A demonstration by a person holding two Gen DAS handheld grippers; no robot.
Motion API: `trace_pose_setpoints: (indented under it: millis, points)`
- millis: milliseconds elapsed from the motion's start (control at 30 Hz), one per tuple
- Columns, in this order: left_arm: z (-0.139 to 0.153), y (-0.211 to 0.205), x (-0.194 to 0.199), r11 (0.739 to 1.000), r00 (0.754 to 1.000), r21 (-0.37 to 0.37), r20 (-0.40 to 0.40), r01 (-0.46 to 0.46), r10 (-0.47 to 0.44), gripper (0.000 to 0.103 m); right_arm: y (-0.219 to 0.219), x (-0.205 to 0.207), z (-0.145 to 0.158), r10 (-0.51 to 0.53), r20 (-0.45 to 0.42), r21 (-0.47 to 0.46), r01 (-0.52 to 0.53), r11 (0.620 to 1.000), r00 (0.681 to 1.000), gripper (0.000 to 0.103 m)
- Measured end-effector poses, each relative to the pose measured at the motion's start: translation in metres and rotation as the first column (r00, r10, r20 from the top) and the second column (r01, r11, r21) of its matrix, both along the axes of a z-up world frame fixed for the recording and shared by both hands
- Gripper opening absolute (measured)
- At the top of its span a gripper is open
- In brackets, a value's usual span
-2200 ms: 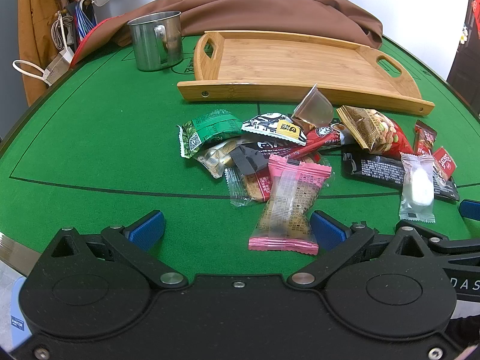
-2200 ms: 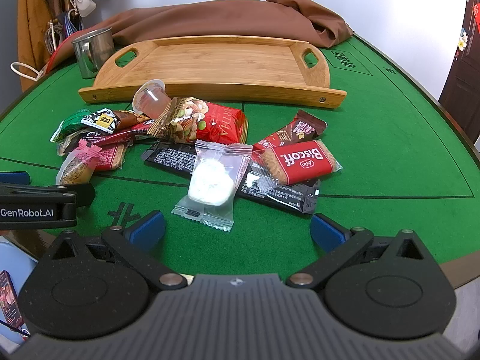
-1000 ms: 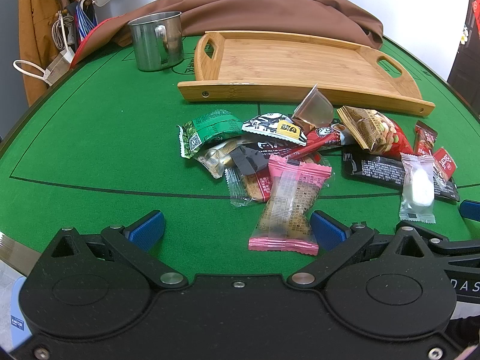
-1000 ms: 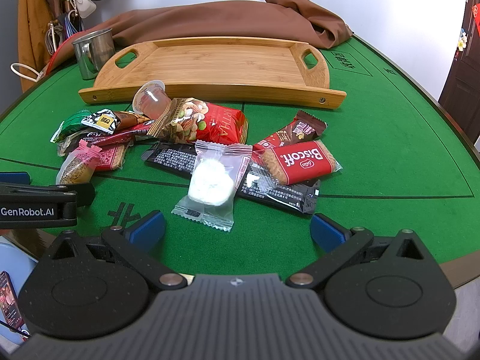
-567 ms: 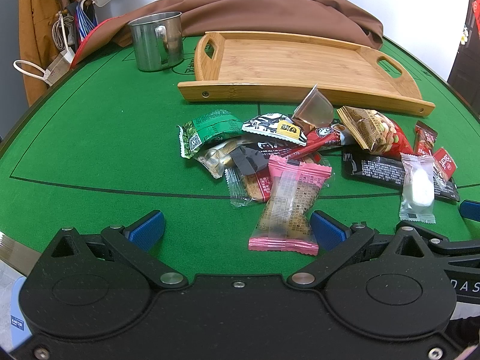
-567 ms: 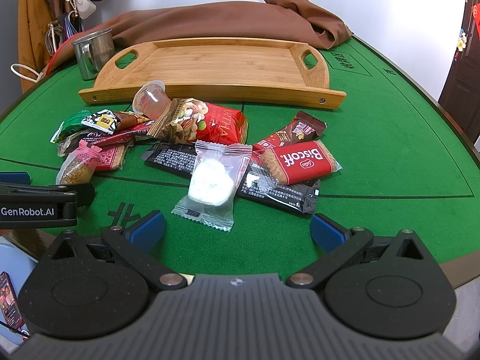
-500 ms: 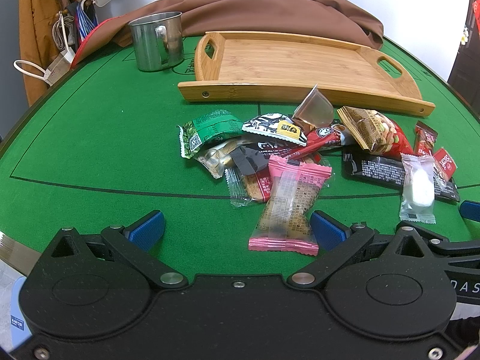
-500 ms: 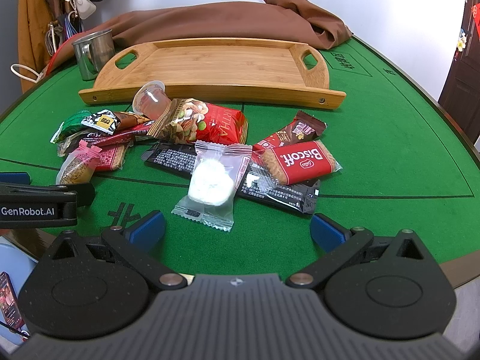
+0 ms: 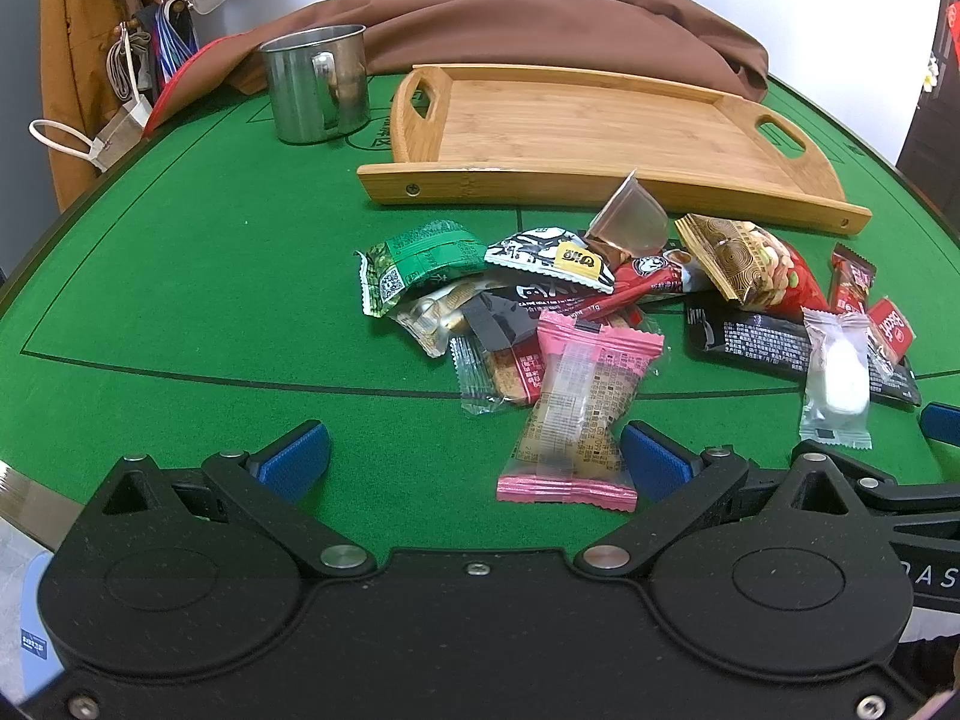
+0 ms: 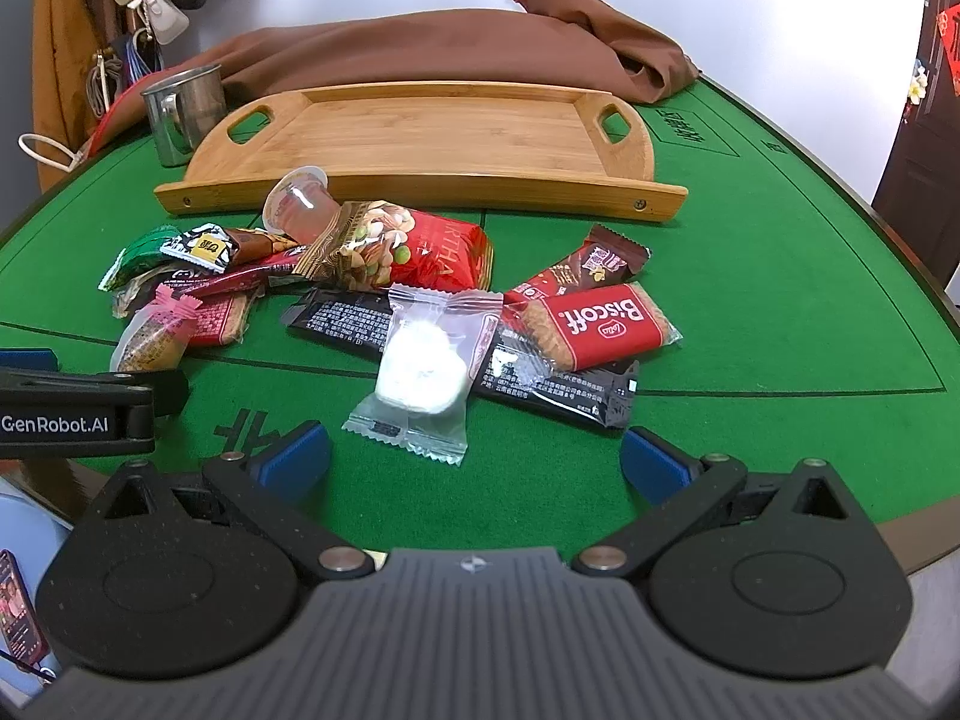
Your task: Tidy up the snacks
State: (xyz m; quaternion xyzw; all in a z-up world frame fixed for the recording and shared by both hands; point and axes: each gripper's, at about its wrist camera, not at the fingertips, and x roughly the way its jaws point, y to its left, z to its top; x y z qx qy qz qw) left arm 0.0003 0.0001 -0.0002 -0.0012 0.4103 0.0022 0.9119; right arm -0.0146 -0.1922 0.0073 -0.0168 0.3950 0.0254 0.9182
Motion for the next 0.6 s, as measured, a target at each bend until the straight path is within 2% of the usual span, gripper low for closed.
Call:
trace_pose_setpoints:
  millis: [267,500,600]
  points:
    - [-0.0012,0.0018,0.0004,1.0,1.0,0.0,0.008,-0.003,0.003,0.103,-0.0011,-0.0038,-0.0038,0.016,0.036,0.001,-0.016,1.0,0.999,0.103]
    - [-0.0055,0.0048,-0.0088,1.0,0.996,0.001,0.089,0.003,-0.003,0.103,-0.0008,-0.0044,-0.0033,0.012,0.037,-0.001,-0.012,1.0,0.999,0.103]
    - [-0.0034,0.0044,-0.0079,1.0,0.997,0.001,0.082,-0.002,0.001,0.103,0.0004,-0.0078,-0.0001,0.003,0.057,0.003,-0.003,1.0,0.998,0.093]
